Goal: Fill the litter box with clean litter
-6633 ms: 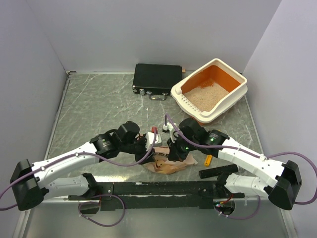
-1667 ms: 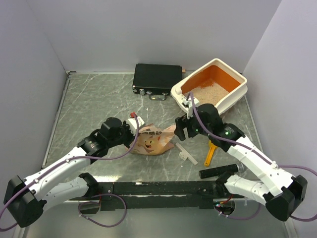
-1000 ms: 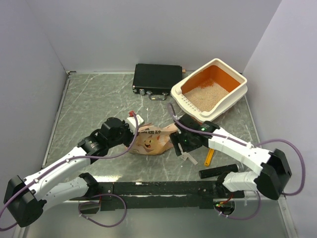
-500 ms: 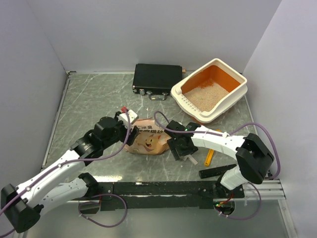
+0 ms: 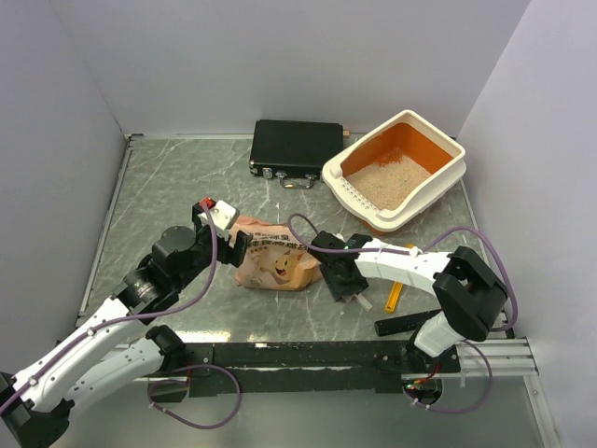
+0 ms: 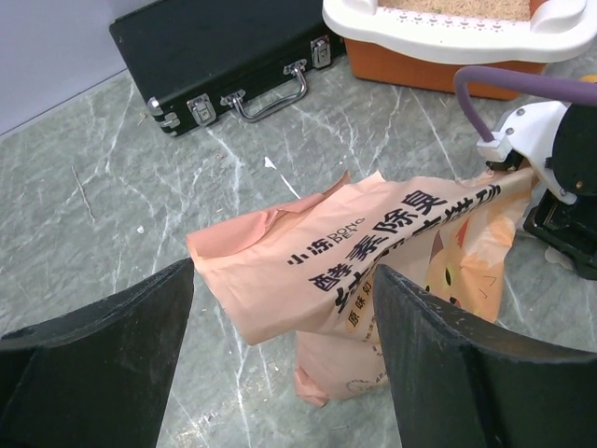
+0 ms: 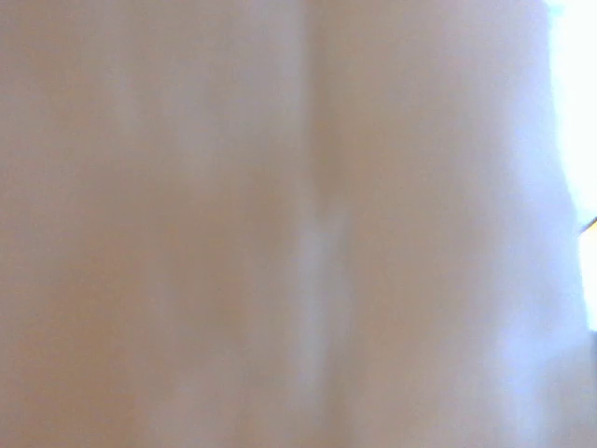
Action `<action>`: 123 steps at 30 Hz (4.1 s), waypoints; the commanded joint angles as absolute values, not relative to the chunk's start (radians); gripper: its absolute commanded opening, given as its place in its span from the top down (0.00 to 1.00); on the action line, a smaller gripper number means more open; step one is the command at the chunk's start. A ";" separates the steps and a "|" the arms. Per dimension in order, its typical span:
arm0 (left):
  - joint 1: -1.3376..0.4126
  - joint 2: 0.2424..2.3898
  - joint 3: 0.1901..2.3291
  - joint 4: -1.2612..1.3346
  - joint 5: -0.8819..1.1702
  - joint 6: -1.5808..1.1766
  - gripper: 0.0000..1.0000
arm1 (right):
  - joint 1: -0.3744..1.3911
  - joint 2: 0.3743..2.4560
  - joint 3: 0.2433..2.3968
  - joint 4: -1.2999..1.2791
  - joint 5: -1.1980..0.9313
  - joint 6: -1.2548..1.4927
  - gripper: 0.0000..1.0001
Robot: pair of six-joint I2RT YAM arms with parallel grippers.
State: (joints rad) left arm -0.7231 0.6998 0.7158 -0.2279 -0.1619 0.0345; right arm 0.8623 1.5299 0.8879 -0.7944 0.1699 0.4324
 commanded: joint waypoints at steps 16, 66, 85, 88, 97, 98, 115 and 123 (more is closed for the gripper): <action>-0.724 0.718 0.718 -0.201 -0.169 0.021 0.14 | 0.871 1.586 0.894 -0.735 0.222 0.430 0.64; -0.724 0.735 0.873 0.147 0.621 -0.606 0.08 | 0.876 0.747 1.154 -0.528 -0.673 0.249 1.00; -0.726 0.741 0.798 0.371 0.719 -0.795 0.37 | 0.876 0.842 1.126 -0.330 -0.713 0.288 1.00; -0.726 0.744 0.799 0.370 0.724 -0.793 0.48 | 0.877 0.857 1.118 -0.307 -0.719 0.298 1.00; -0.727 0.750 0.799 0.361 0.730 -0.782 0.59 | 0.877 0.858 1.101 -0.279 -0.718 0.308 1.00; -0.727 0.752 0.798 0.362 0.733 -0.781 0.61 | 0.876 0.856 1.100 -0.270 -0.716 0.310 1.00; -0.727 0.744 0.816 0.290 0.724 -0.741 0.89 | 0.874 0.819 1.103 -0.313 -0.700 0.308 0.45; -0.729 0.736 0.850 0.206 0.696 -0.696 0.89 | 0.876 0.779 1.118 -0.338 -0.707 0.278 0.37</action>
